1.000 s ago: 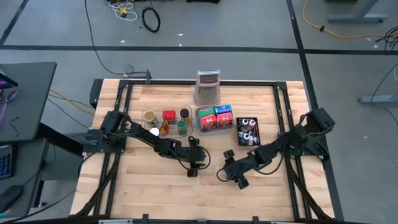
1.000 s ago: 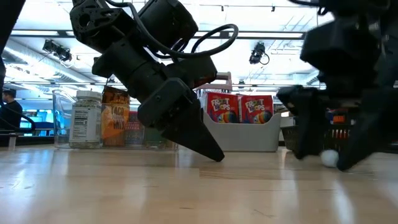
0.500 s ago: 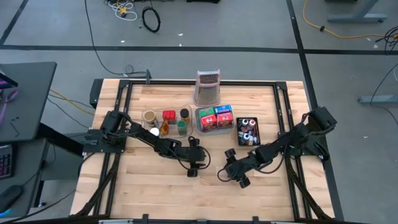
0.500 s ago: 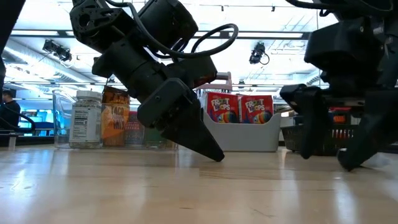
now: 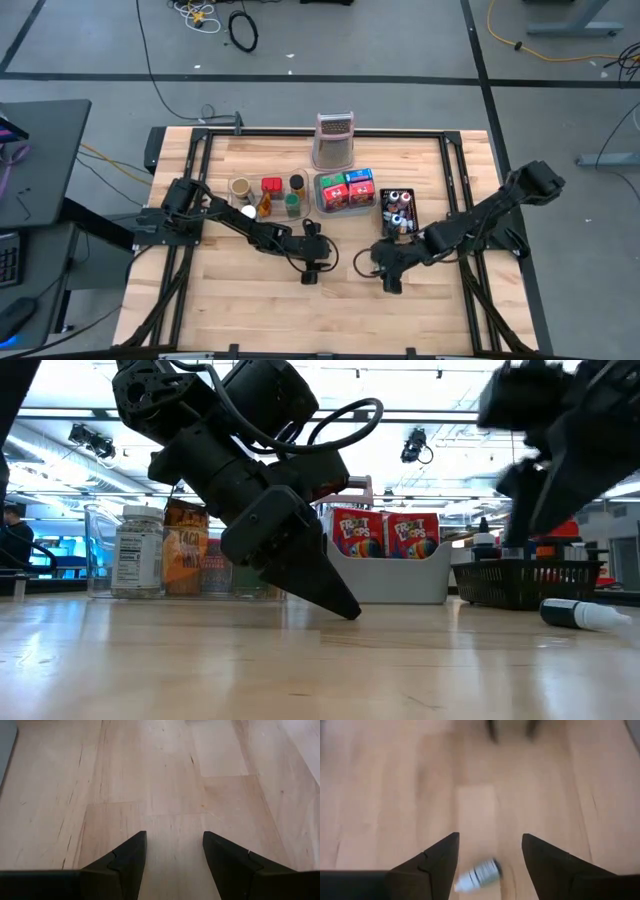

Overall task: Pick & Place Kitchen Items
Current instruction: Put the small green food coloring bottle into the black basket

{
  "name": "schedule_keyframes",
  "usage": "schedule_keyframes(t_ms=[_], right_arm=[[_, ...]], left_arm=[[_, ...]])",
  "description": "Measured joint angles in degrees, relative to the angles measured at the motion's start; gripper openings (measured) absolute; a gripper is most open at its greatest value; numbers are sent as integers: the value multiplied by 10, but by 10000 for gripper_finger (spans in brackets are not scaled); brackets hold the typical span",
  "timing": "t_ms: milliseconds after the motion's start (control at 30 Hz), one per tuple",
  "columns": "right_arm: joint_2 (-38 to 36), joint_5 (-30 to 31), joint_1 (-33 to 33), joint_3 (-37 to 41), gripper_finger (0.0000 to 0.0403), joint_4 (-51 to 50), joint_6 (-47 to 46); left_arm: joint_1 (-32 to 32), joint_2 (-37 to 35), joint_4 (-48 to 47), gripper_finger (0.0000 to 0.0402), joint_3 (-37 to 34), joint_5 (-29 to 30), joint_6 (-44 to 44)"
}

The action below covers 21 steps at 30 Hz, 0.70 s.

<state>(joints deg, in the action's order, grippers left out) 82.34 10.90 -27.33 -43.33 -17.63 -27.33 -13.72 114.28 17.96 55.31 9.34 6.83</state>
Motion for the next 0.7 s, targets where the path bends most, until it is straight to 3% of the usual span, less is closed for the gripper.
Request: schedule_keyframes(t_ms=[167, 700], right_arm=[[7, -2, -4, 0, 226, -64, -182], [79, 31, -42, 0, 226, -57, -334]], left_arm=[[0, 0, 2, 206, 0, 0, 0], [0, 0, 26, 206, 0, 0, 5]])
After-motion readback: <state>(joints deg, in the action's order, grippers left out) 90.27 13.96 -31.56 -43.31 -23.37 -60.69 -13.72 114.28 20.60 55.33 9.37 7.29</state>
